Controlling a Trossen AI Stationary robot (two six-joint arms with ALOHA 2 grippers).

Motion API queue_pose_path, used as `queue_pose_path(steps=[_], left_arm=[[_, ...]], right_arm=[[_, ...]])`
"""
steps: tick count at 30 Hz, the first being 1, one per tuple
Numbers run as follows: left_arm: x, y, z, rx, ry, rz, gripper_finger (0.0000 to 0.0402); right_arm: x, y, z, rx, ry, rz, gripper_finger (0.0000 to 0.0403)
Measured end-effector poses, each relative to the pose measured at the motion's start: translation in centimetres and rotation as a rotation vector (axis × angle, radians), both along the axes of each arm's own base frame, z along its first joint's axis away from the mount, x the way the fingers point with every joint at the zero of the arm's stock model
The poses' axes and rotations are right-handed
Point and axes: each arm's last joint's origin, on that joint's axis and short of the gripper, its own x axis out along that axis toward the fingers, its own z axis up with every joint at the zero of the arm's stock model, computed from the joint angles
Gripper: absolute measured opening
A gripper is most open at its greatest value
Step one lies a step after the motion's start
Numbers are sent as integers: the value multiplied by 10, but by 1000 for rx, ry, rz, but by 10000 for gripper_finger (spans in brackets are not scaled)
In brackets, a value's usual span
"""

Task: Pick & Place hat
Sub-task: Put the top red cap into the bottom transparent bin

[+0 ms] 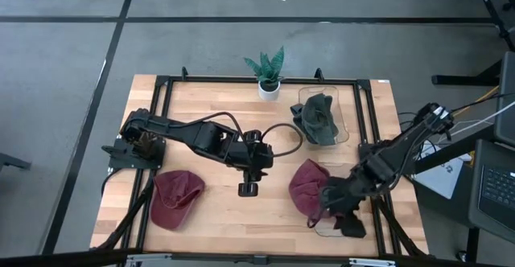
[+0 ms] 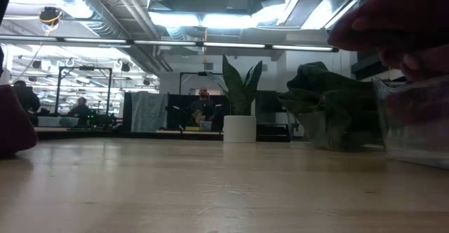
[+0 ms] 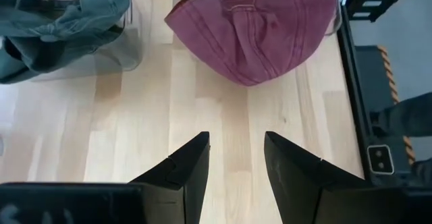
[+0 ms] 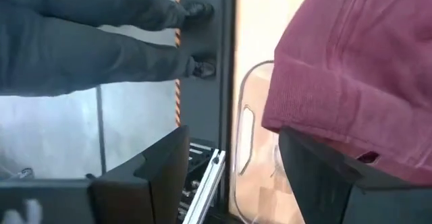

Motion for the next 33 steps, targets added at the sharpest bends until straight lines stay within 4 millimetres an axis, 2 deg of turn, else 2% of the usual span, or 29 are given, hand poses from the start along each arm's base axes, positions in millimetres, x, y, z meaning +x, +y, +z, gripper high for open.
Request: queue_pose_path(steps=[4, 11, 17, 21, 26, 33], left_arm=[[-1, -2, -1, 16, 8, -24, 139], [-2, -2, -1, 24, 16, -31, 139], [-2, -2, -1, 23, 16, -32, 139], [-2, -2, -1, 23, 17, -33, 139], [-2, -2, -2, 23, 17, -32, 139], [-2, -2, -2, 23, 17, -33, 139]], right_arm=[[7, 9, -15, -75, 29, -28, 229], [2, 1, -28, -256, 129, -123, 229], [-1, -2, -22, -238, 146, -182, 229], [-2, -2, -5, -220, 137, -176, 229], [-11, -13, 13, -356, 146, -210, 229], [-10, -14, 14, -418, 106, -210, 229]])
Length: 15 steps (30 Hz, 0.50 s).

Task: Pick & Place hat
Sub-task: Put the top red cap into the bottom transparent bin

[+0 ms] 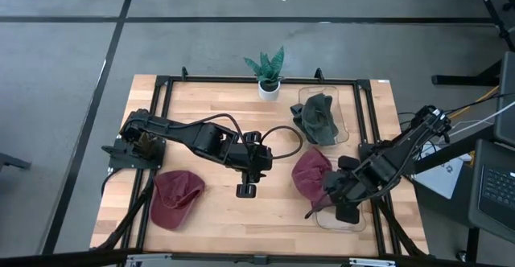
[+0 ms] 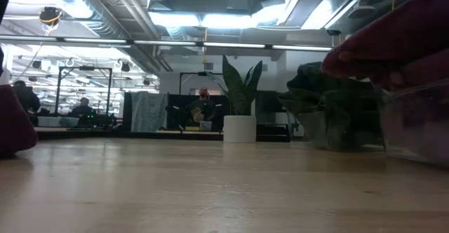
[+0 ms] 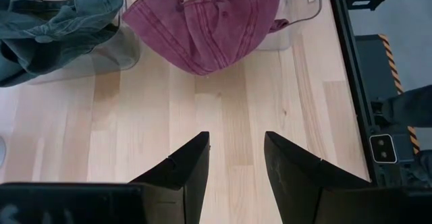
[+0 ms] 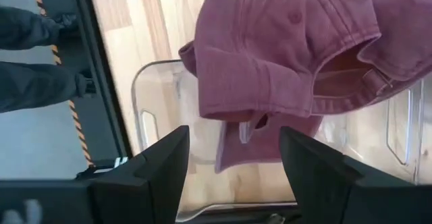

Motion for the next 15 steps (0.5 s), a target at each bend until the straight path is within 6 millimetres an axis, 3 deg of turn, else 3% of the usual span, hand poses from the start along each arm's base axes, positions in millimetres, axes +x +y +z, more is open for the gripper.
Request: queue_pose_path(steps=[15], left_arm=[[0, 0, 0, 0, 0, 1, 139]], right_arm=[[-1, 6, -52, -74, 22, -11, 229]])
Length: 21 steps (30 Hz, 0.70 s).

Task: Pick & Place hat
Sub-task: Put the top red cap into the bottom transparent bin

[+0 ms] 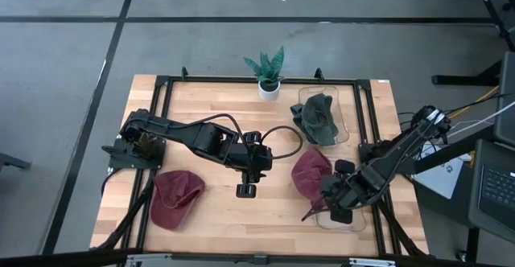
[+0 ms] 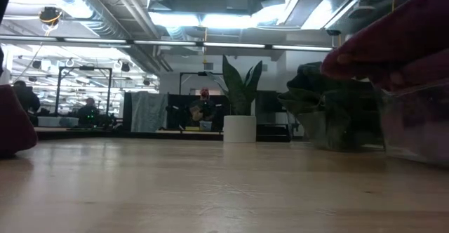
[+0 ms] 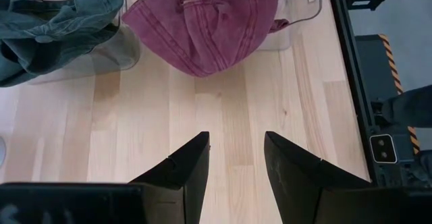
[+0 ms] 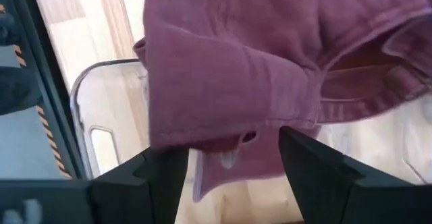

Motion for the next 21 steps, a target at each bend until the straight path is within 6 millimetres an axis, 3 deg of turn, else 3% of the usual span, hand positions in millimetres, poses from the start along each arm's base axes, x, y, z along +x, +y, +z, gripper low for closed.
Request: queue_pose_path(steps=[8, 11, 17, 21], left_arm=[[0, 1, 0, 12, 0, -13, 139], [0, 1, 0, 14, 0, -14, 139], [0, 1, 0, 18, 0, -18, 139], [0, 1, 0, 19, -1, -18, 139]], right_arm=[[0, -2, -17, -34, -17, -49, 214], [1, -1, -17, -27, -21, -60, 167], [1, 1, -17, 24, -5, -78, 22], [1, 1, -10, 41, -1, -127, 25]])
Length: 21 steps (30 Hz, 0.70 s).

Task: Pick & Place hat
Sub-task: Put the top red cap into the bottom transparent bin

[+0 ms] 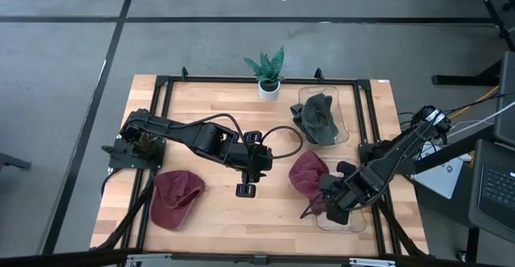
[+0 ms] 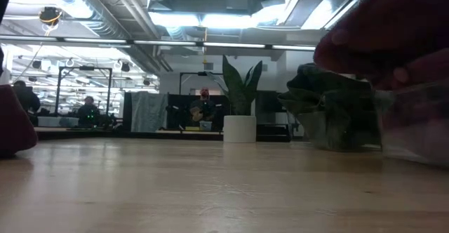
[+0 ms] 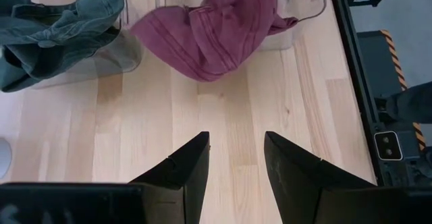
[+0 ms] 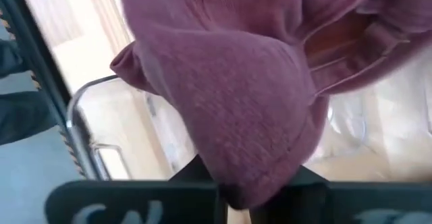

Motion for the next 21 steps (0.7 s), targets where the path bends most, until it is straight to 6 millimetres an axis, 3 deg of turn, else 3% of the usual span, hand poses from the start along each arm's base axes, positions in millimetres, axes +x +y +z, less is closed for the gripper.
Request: queue_pose_path(steps=[8, 13, 17, 21], left_arm=[[0, 0, 0, 16, -1, -20, 139], [0, 0, 0, 16, 0, -20, 139], [0, 0, 0, 16, -1, -20, 139], [0, 0, 0, 17, -1, -20, 139]], right_arm=[[-7, -6, 56, -6, 11, -75, 15], [-22, -10, 90, -1, 33, -147, 15], [-30, -4, 98, 60, 31, -178, 15], [-37, 3, 87, 42, 70, -228, 15]])
